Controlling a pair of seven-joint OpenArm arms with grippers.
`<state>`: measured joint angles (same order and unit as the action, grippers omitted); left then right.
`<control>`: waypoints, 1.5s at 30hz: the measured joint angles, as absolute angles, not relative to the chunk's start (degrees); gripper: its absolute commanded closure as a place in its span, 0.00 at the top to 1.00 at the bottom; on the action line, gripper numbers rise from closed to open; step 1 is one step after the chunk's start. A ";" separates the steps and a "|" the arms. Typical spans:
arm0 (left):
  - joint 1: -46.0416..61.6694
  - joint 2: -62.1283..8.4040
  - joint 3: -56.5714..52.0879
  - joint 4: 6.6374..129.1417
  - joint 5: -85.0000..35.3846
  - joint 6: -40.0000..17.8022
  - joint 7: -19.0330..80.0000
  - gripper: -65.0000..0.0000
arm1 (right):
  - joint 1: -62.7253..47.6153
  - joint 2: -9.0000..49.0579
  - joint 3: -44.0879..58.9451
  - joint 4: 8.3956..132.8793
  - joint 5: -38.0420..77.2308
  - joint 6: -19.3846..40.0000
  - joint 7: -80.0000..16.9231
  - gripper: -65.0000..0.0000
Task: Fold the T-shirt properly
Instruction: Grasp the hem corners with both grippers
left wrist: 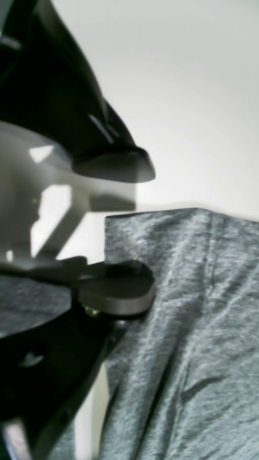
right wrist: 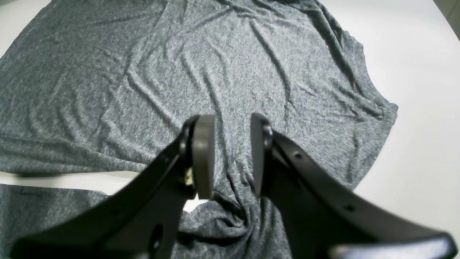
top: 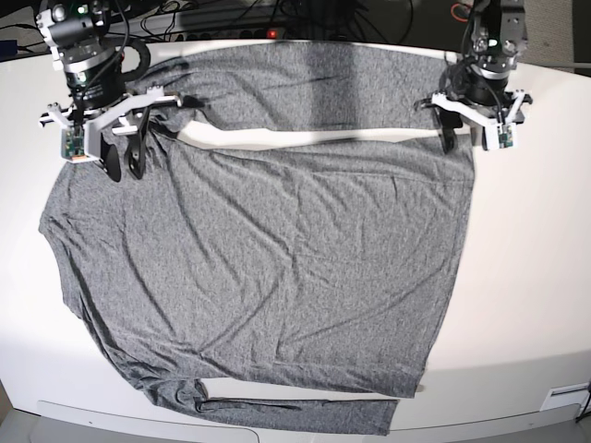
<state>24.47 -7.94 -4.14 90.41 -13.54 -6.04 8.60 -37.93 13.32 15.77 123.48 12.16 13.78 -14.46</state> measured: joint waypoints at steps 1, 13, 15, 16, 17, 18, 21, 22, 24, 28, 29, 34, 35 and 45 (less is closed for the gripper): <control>24.49 -7.94 -4.19 91.96 -13.52 -5.93 10.96 0.53 | -37.93 13.30 15.77 123.48 12.19 13.78 -14.46 0.27; 24.47 -7.92 -4.12 98.63 -10.13 -6.20 13.96 0.00 | -37.93 13.32 15.77 123.48 12.16 13.78 -14.46 0.27; 24.47 -7.92 -4.12 98.63 -10.13 -6.26 14.17 0.00 | -37.93 13.30 15.77 123.48 12.16 13.78 -14.46 0.27; 24.47 -7.94 -4.12 98.63 -10.13 -6.24 14.15 0.00 | -37.93 13.32 15.77 123.48 12.16 13.78 -14.46 0.27; 24.47 -7.94 -4.14 98.63 -10.13 -6.17 14.15 0.00 | -37.93 13.32 15.77 123.48 12.16 13.78 -14.46 0.27; 24.47 -7.94 -4.14 98.63 -10.13 -6.17 14.15 0.00 | -37.93 13.32 15.77 123.48 12.16 13.78 -14.46 0.27; 24.47 -7.92 -4.12 98.63 -10.13 -6.20 14.17 0.00 | -37.93 13.32 15.77 123.48 10.17 13.78 -14.46 0.27; 24.47 -7.92 -4.12 98.63 -10.13 -6.20 14.15 0.00 | -37.93 13.32 15.77 123.48 8.29 13.76 -14.79 0.27; 24.47 -7.92 -4.12 98.63 -10.31 -6.20 14.15 0.00 | -37.69 13.28 15.77 122.61 6.02 13.78 -15.66 0.27; 24.47 -7.92 -4.12 98.63 -10.33 -6.20 14.13 0.00 | -35.64 12.23 15.73 115.07 5.91 13.98 -16.27 0.41; 24.47 -7.92 -4.12 98.63 -10.31 -6.37 14.15 0.00 | -35.55 12.23 15.73 113.43 4.14 14.79 -16.12 0.49; 24.47 -7.92 -4.12 98.63 -10.31 -6.37 14.11 0.00 | -35.40 12.93 15.73 109.03 -6.31 15.79 -11.77 0.66; 24.47 -7.92 -4.12 98.63 -10.28 -6.35 14.11 0.00 | -35.38 13.50 15.73 108.99 -5.69 15.79 -11.42 0.66; 24.47 -7.92 -4.12 98.63 -10.31 -6.33 13.65 0.00 | -29.76 13.98 14.33 108.01 4.25 15.77 -15.29 0.66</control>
